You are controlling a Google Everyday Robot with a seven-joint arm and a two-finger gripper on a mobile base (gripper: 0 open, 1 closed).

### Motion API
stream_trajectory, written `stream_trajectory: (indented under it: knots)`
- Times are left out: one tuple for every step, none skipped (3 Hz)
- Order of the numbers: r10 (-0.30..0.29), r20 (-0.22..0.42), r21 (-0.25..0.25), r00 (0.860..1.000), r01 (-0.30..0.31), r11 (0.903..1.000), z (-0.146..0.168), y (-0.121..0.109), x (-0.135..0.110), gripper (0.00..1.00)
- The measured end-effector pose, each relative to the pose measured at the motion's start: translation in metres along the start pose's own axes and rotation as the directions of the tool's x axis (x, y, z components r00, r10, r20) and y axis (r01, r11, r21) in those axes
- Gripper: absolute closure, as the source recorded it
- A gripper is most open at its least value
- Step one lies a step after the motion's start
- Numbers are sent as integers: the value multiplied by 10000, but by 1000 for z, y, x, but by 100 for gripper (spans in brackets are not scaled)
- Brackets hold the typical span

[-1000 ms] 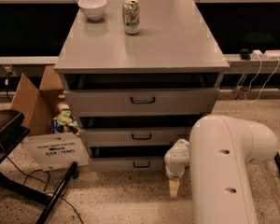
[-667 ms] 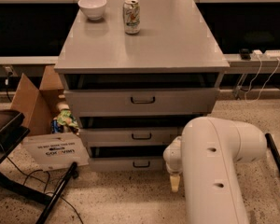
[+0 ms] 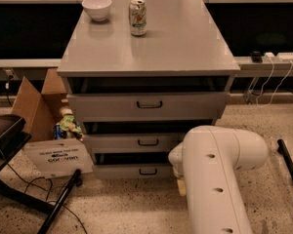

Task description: Open bottom drawer

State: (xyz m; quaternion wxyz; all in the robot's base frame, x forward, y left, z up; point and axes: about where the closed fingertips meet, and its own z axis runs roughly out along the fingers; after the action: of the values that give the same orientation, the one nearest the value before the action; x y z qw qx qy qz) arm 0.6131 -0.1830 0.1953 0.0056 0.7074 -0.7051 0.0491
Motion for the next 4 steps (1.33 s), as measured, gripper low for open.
stream_trajectory:
  knots:
    - [-25,-65,-239,10000,23,9997,14,-2,-1,27]
    - [332,-295,-411,9990,-344,9986,22,3,12,50]
    - [340,-303,-408,9990,-353,9985,16,3,13,74]
    - [362,-329,-424,9988,-376,9984,13,4,14,100]
